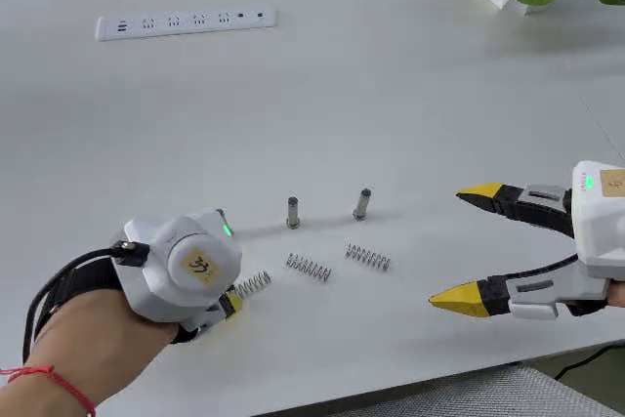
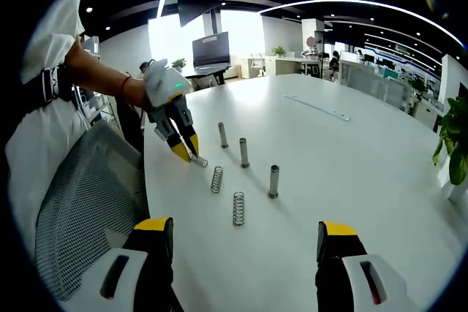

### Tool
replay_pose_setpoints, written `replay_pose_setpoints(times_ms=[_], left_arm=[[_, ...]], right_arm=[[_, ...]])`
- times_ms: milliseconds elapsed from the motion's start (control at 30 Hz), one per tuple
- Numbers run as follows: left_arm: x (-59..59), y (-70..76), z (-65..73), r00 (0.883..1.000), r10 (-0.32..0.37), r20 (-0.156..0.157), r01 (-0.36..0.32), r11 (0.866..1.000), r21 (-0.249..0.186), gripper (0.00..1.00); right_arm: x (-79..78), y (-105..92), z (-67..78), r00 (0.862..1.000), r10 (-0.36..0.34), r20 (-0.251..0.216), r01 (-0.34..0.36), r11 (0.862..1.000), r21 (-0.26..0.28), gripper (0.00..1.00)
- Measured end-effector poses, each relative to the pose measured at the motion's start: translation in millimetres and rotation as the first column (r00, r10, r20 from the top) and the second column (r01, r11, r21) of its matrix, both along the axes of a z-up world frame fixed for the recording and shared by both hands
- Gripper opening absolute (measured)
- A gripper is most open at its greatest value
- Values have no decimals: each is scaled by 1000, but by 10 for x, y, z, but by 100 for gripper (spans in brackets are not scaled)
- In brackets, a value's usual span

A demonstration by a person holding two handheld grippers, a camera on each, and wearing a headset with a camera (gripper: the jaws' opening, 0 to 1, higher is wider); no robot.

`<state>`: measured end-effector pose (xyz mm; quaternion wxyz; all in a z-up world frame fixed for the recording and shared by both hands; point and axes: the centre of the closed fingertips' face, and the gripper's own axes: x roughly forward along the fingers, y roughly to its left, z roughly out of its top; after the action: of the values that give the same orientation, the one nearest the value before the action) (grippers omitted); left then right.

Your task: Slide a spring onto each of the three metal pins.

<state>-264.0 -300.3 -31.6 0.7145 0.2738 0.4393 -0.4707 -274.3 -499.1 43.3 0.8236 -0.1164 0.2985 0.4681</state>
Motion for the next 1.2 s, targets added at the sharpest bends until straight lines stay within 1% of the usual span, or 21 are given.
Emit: replay_pose_setpoints(times_ms=[33, 133, 200, 233, 300, 367, 400, 467, 500, 533, 600, 633, 667, 733, 800, 867, 900, 933, 967, 1033, 1200], left_arm=[[-2, 3, 13, 1000, 2, 2, -2, 1000, -3, 7], [-11, -9, 60, 1000, 14, -1, -14, 999, -37, 7], [-11, -3, 104, 1000, 23, 5, -23, 998, -54, 7], [-24, -26, 144, 1000, 27, 2, -27, 996, -86, 7], [-22, -3, 179, 999, 49, 0, -49, 994, -97, 7], [-27, -9, 231, 998, 63, -3, -63, 989, -134, 7], [-31, -28, 269, 996, 86, -16, -87, 982, -166, 7], [-35, -68, 340, 994, 104, -32, -108, 969, -222, 7], [-27, -53, 371, 992, 122, -34, -126, 964, -234, 7], [-24, -36, 378, 993, 114, -24, -116, 966, -231, 7], [-27, -56, 435, 993, 117, -16, -117, 959, -257, 7], [-26, -80, 470, 992, 122, -18, -122, 952, -282, 7], [-31, -117, 525, 992, 123, -19, -123, 941, -316, 7], [-21, -116, 560, 991, 132, -15, -130, 935, -329, 7], [-24, -154, 618, 992, 124, 2, -116, 929, -352, 7], [-31, -195, 686, 992, 127, 3, -116, 916, -383, 7], [-35, -235, 744, 993, 120, 14, -103, 906, -412, 7], [-36, -250, 769, 993, 121, 14, -104, 900, -423, 7], [-38, -261, 791, 992, 123, 13, -106, 896, -431, 7], [-43, -292, 845, 993, 115, 29, -90, 888, -450, 7], [-58, -347, 936, 993, 107, 46, -71, 868, -492, 7]], right_arm=[[-2, 10, 5, 1000, 2, 1, -2, 1000, 1, 80], [-5, 30, 23, 1000, 7, 2, -7, 1000, 2, 80], [-1, 46, 42, 1000, 7, 3, -7, 1000, 6, 79], [-5, 60, 53, 1000, 10, 2, -10, 1000, 5, 79], [-9, 80, 73, 1000, 16, 6, -16, 1000, 7, 79], [-14, 109, 104, 1000, 23, 7, -23, 1000, 12, 78], [-15, 123, 119, 1000, 27, 8, -27, 1000, 12, 78], [-16, 142, 138, 999, 32, 9, -32, 999, 12, 78], [-17, 157, 154, 999, 38, 10, -38, 999, 11, 78], [-16, 167, 168, 999, 41, 10, -41, 999, 10, 77], [-10, 206, 218, 999, 48, 15, -49, 999, 20, 77], [-8, 227, 241, 999, 50, 15, -50, 998, 26, 76], [-7, 261, 274, 998, 54, 14, -55, 998, 36, 76], [-7, 330, 328, 998, 65, 16, -66, 996, 52, 74], [-11, 394, 368, 997, 73, 14, -74, 995, 63, 72], [-14, 495, 433, 997, 82, 13, -82, 992, 91, 71], [-11, 561, 477, 996, 85, 13, -86, 990, 112, 69], [-8, 597, 499, 996, 86, 13, -87, 989, 122, 68], [-2, 633, 519, 996, 84, 9, -85, 987, 133, 66], [7, 740, 575, 996, 84, -1, -83, 982, 170, 61], [51, 928, 623, 995, 95, -4, -92, 975, 201, 50]])
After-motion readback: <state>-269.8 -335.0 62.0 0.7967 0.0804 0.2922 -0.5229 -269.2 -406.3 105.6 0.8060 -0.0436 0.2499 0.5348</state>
